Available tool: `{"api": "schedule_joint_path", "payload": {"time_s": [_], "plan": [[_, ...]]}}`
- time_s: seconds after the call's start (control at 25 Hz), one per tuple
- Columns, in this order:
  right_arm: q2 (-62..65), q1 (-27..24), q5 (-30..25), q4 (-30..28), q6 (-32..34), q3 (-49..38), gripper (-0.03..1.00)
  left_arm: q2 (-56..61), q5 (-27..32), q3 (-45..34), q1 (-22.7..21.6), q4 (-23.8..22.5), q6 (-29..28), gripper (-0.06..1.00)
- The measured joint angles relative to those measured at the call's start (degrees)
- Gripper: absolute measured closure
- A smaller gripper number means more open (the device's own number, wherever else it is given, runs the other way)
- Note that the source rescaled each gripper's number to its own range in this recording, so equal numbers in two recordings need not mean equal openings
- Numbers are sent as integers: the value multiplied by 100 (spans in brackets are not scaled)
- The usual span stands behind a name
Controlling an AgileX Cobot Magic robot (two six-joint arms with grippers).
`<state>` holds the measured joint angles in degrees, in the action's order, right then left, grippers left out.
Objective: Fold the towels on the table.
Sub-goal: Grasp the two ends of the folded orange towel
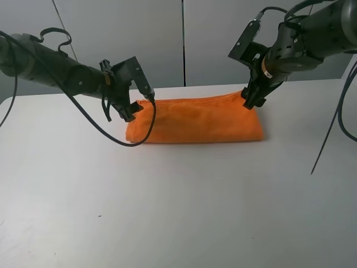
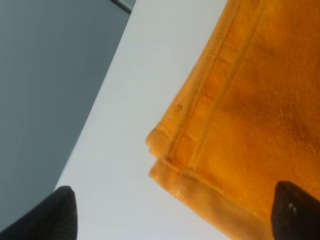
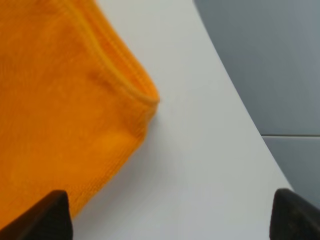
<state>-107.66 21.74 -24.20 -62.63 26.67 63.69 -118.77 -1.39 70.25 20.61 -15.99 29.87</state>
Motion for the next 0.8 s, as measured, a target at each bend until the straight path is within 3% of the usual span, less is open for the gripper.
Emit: {"api": "schedule_joint_path", "payload": {"time_s": [0.08, 0.16, 0.28, 0.4, 0.48, 0.6, 0.8], "plan": [[121, -10, -88, 498, 182, 53, 11, 79, 521, 39, 0, 348, -518, -5], [133, -91, -214, 1424, -122, 204, 10, 93, 1149, 191, -23, 658, -1194, -5], [133, -335, -553, 3539, -1430, 518, 0, 93, 2013, 452, -73, 952, -2097, -5], [98, -599, -1042, 5307, -2618, 894, -3, 93, 2717, 744, -144, 993, -2747, -5], [20, -756, -1357, 6048, -3054, 1177, -3, 61, 3039, 954, -214, 1023, -3193, -5], [-220, -947, -1803, 6669, -3360, 1492, -3, -115, 3350, 1245, -320, 1175, -3507, -5], [-617, -1165, -2202, 7651, -3856, 1685, -3, -545, 3811, 1726, -356, 2023, -3111, -5]]}}
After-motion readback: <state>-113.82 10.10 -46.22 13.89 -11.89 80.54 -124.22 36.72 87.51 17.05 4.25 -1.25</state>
